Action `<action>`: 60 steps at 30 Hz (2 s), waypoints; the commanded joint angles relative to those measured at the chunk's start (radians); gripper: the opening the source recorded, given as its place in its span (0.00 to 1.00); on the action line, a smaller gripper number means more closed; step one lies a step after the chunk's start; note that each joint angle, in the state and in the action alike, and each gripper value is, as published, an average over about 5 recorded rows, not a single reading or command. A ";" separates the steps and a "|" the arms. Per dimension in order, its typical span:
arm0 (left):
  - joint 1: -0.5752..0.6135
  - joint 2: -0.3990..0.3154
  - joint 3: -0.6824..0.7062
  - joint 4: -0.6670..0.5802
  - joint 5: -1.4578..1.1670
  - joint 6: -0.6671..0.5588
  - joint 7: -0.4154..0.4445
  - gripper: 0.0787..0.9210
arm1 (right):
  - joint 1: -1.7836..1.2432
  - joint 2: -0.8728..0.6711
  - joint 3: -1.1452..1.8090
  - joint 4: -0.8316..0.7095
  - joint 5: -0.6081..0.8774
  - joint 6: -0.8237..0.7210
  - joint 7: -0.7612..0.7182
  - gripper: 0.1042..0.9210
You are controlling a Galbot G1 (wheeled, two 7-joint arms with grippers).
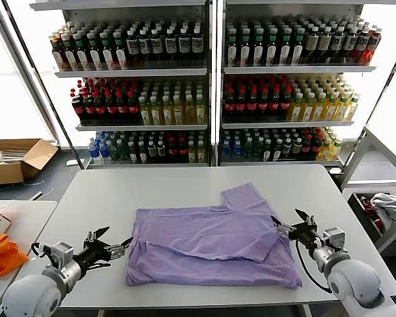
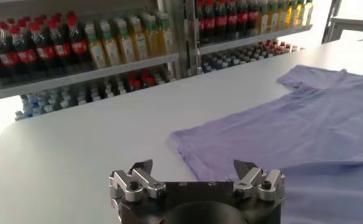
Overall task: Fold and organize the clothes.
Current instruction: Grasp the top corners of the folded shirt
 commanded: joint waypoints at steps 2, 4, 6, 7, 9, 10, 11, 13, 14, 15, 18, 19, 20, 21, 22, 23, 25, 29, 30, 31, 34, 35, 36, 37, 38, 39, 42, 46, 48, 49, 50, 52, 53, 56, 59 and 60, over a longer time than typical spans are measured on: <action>-0.390 0.063 0.244 0.308 -0.065 -0.037 0.090 0.88 | 0.535 0.027 -0.288 -0.491 0.006 -0.029 -0.185 0.88; -0.432 0.050 0.277 0.344 -0.064 -0.037 0.092 0.88 | 0.590 0.056 -0.329 -0.570 0.001 -0.027 -0.199 0.88; -0.471 0.036 0.311 0.383 -0.061 -0.037 0.092 0.88 | 0.628 0.089 -0.359 -0.631 -0.002 -0.026 -0.206 0.88; -0.489 0.029 0.327 0.401 -0.060 -0.037 0.092 0.88 | 0.641 0.107 -0.369 -0.657 -0.006 -0.027 -0.208 0.88; -0.517 0.017 0.350 0.432 -0.057 -0.037 0.091 0.88 | 0.659 0.140 -0.380 -0.696 -0.017 -0.031 -0.207 0.88; -0.529 0.011 0.359 0.443 -0.056 -0.037 0.090 0.88 | 0.666 0.157 -0.384 -0.714 -0.027 -0.032 -0.206 0.88; -0.537 0.006 0.366 0.452 -0.054 -0.037 0.089 0.88 | 0.670 0.170 -0.386 -0.728 -0.035 -0.032 -0.206 0.88; -0.550 -0.004 0.379 0.468 -0.051 -0.038 0.089 0.88 | 0.673 0.188 -0.389 -0.745 -0.050 -0.031 -0.208 0.88; -0.555 -0.008 0.384 0.476 -0.050 -0.038 0.089 0.88 | 0.671 0.196 -0.389 -0.749 -0.057 -0.030 -0.208 0.88; -0.559 -0.013 0.389 0.483 -0.048 -0.039 0.089 0.88 | 0.669 0.200 -0.387 -0.751 -0.061 -0.029 -0.209 0.88; -0.559 -0.024 0.397 0.491 -0.046 -0.039 0.088 0.88 | 0.658 0.206 -0.387 -0.746 -0.068 -0.029 -0.208 0.88; -0.557 -0.027 0.399 0.491 -0.046 -0.039 0.089 0.88 | 0.654 0.207 -0.388 -0.744 -0.069 -0.029 -0.208 0.88; -0.553 -0.029 0.402 0.490 -0.046 -0.039 0.090 0.88 | 0.650 0.207 -0.390 -0.742 -0.071 -0.029 -0.208 0.88; -0.549 -0.031 0.405 0.489 -0.044 -0.039 0.091 0.88 | 0.647 0.207 -0.390 -0.740 -0.072 -0.029 -0.208 0.88; -0.544 -0.033 0.408 0.487 -0.043 -0.039 0.092 0.88 | 0.644 0.208 -0.390 -0.739 -0.073 -0.029 -0.208 0.88; -0.540 -0.035 0.410 0.486 -0.040 -0.039 0.094 0.88 | 0.641 0.210 -0.389 -0.739 -0.074 -0.029 -0.208 0.88; -0.533 -0.037 0.415 0.484 -0.034 -0.040 0.096 0.88 | 0.636 0.212 -0.388 -0.740 -0.082 -0.032 -0.205 0.88; -0.529 -0.038 0.421 0.487 -0.029 -0.040 0.103 0.88 | 0.625 0.219 -0.391 -0.743 -0.099 -0.033 -0.201 0.85; -0.529 -0.038 0.423 0.489 -0.029 -0.038 0.105 0.88 | 0.623 0.221 -0.392 -0.744 -0.102 -0.032 -0.201 0.83; -0.530 -0.039 0.425 0.492 -0.027 -0.037 0.105 0.88 | 0.621 0.223 -0.393 -0.745 -0.105 -0.030 -0.200 0.80; -0.533 -0.042 0.430 0.504 -0.026 -0.035 0.108 0.86 | 0.620 0.230 -0.395 -0.750 -0.109 -0.021 -0.199 0.71; -0.534 -0.043 0.430 0.507 -0.026 -0.035 0.108 0.84 | 0.620 0.232 -0.395 -0.751 -0.109 -0.019 -0.198 0.66; -0.535 -0.045 0.430 0.510 -0.028 -0.035 0.109 0.82 | 0.621 0.233 -0.396 -0.752 -0.108 -0.017 -0.198 0.63; -0.535 -0.045 0.430 0.511 -0.029 -0.035 0.109 0.79 | 0.621 0.234 -0.397 -0.752 -0.108 -0.016 -0.197 0.60; -0.534 -0.046 0.430 0.512 -0.030 -0.036 0.109 0.76 | 0.622 0.235 -0.398 -0.752 -0.107 -0.016 -0.196 0.56; -0.534 -0.046 0.429 0.512 -0.031 -0.036 0.109 0.73 | 0.622 0.236 -0.400 -0.751 -0.107 -0.016 -0.196 0.53; -0.533 -0.048 0.428 0.514 -0.038 -0.037 0.111 0.63 | 0.621 0.239 -0.401 -0.750 -0.107 -0.015 -0.195 0.42; -0.532 -0.047 0.425 0.512 -0.052 -0.044 0.111 0.49 | 0.611 0.238 -0.397 -0.744 -0.105 -0.012 -0.195 0.28; -0.532 -0.046 0.423 0.509 -0.056 -0.052 0.109 0.42 | 0.603 0.237 -0.389 -0.736 -0.102 -0.012 -0.193 0.21; -0.532 -0.045 0.422 0.507 -0.057 -0.056 0.108 0.38 | 0.599 0.237 -0.385 -0.731 -0.099 -0.011 -0.192 0.18; -0.531 -0.045 0.421 0.504 -0.058 -0.060 0.108 0.35 | 0.596 0.236 -0.381 -0.726 -0.095 -0.011 -0.190 0.13; -0.529 -0.043 0.419 0.495 -0.060 -0.070 0.107 0.28 | 0.592 0.236 -0.373 -0.713 -0.083 -0.011 -0.185 0.07; -0.527 -0.043 0.417 0.489 -0.061 -0.076 0.106 0.25 | 0.591 0.235 -0.370 -0.706 -0.076 -0.011 -0.182 0.04; -0.519 -0.043 0.412 0.470 -0.065 -0.094 0.100 0.15 | 0.590 0.236 -0.358 -0.683 -0.049 -0.011 -0.171 0.00; -0.508 -0.043 0.405 0.448 -0.067 -0.108 0.095 0.06 | 0.586 0.233 -0.344 -0.654 -0.016 -0.011 -0.158 0.00; -0.504 -0.042 0.403 0.441 -0.067 -0.112 0.093 0.05 | 0.584 0.231 -0.340 -0.640 -0.005 -0.011 -0.154 0.00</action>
